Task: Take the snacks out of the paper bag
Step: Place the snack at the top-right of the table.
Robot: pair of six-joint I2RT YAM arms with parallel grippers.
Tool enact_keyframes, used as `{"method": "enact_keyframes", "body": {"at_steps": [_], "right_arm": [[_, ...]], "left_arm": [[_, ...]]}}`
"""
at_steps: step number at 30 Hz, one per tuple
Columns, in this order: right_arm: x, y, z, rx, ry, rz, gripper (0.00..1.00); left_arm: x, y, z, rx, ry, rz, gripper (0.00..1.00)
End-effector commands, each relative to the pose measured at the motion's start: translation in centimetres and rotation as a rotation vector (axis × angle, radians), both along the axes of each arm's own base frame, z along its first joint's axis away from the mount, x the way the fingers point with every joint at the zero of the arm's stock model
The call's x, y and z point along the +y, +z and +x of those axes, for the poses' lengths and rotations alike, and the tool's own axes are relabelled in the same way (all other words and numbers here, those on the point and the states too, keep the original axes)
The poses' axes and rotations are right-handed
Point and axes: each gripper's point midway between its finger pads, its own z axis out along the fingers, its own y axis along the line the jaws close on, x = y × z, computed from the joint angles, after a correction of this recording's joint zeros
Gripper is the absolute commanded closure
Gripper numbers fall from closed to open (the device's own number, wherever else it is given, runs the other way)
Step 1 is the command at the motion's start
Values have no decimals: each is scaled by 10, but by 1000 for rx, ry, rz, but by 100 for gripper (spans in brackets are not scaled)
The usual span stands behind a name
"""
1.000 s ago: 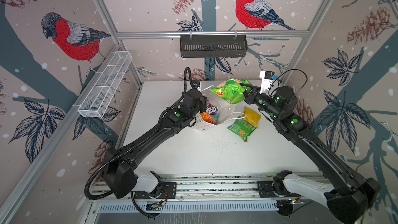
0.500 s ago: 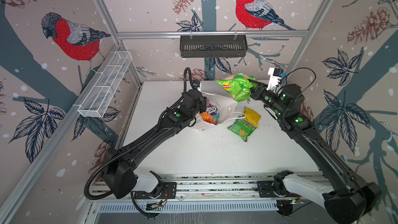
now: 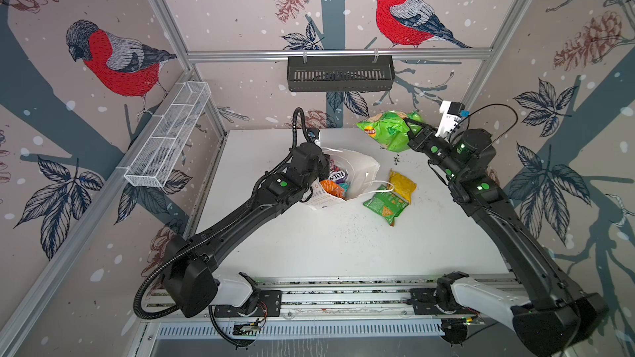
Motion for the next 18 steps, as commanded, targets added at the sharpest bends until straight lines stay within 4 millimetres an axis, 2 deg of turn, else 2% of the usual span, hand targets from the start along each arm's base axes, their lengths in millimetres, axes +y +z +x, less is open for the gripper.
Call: {"method": "enact_keyframes", "body": {"at_steps": [1, 7, 10, 18], "right_arm": [[-20, -1, 9, -25, -124, -59, 100], [-50, -34, 26, 50, -314, -179, 100], [-55, -49, 33, 79, -346, -209, 100], [-60, -107, 59, 187, -395, -287, 100]], "left_arm": [[-3, 13, 1, -45, -8, -28, 100], [-2, 13, -1, -52, -13, -35, 100], [0, 12, -1, -54, -9, -33, 100], [-3, 12, -5, -63, -36, -41, 100]]}}
